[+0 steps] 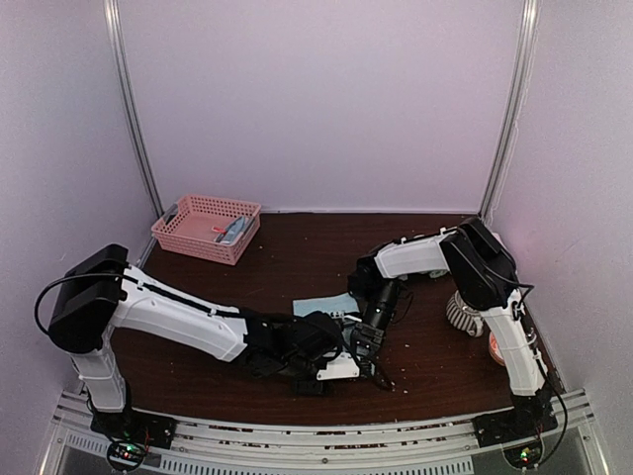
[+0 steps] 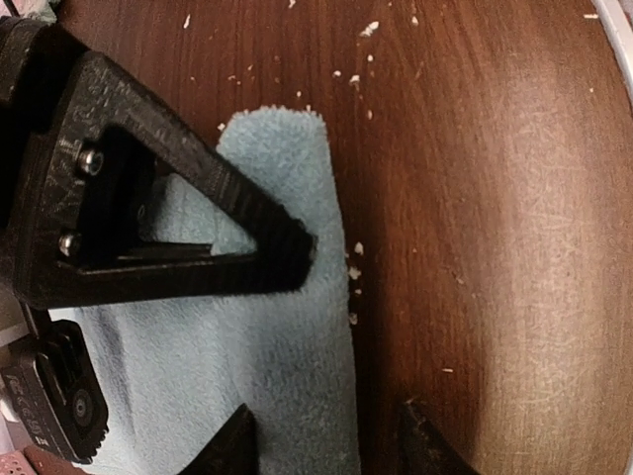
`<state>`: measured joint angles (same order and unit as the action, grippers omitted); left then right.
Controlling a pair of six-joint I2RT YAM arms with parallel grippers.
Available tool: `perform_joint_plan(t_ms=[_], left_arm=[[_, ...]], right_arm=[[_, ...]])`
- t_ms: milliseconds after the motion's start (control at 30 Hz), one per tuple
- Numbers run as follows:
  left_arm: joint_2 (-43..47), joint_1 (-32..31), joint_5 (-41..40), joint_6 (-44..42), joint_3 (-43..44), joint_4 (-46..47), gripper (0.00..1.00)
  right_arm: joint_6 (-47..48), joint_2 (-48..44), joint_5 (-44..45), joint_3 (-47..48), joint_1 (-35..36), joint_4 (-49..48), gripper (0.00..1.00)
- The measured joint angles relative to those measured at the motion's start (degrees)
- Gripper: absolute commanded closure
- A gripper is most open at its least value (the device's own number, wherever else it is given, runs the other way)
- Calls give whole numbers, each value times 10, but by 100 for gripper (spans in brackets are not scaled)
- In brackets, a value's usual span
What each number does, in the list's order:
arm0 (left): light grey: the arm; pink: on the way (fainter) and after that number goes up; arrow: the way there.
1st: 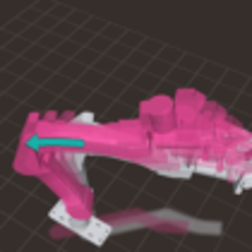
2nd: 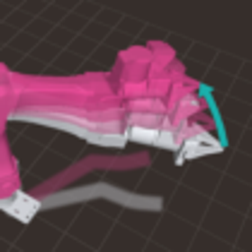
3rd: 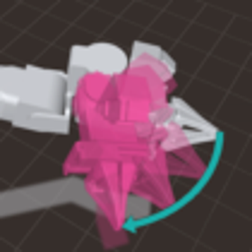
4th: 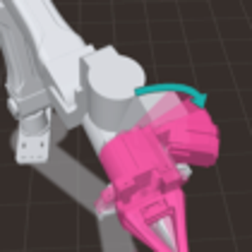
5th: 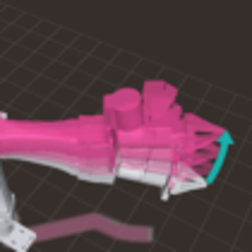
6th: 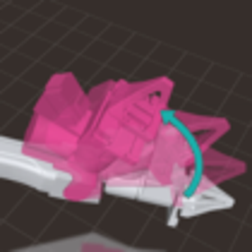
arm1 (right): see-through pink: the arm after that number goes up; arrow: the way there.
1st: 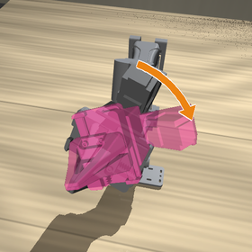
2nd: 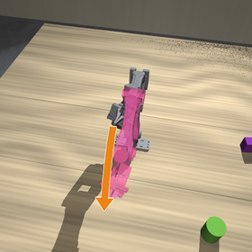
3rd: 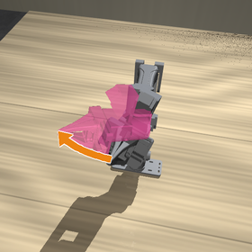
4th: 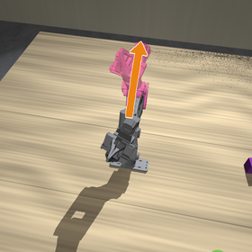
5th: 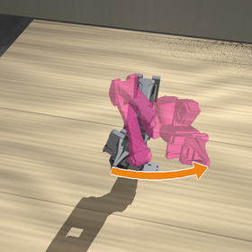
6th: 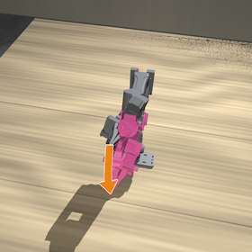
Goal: Roll the towels
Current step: Roll the towel at the center of the board.
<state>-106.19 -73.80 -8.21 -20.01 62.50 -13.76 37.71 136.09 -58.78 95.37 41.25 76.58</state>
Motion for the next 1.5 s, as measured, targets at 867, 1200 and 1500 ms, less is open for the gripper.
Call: perform_joint_plan(t_ms=[867, 1200, 1500], left_arm=[[-23, -14, -15, 26, 1, 32, 95], [-49, 88, 239, 66, 47, -7, 94], [-136, 175, 493, 129, 124, -55, 93]], right_arm=[[44, -11, 8, -7, 0, 27, 71], [67, -208, 71, 14, -68, 14, 63], [43, -410, 15, 10, -174, -28, 64]])
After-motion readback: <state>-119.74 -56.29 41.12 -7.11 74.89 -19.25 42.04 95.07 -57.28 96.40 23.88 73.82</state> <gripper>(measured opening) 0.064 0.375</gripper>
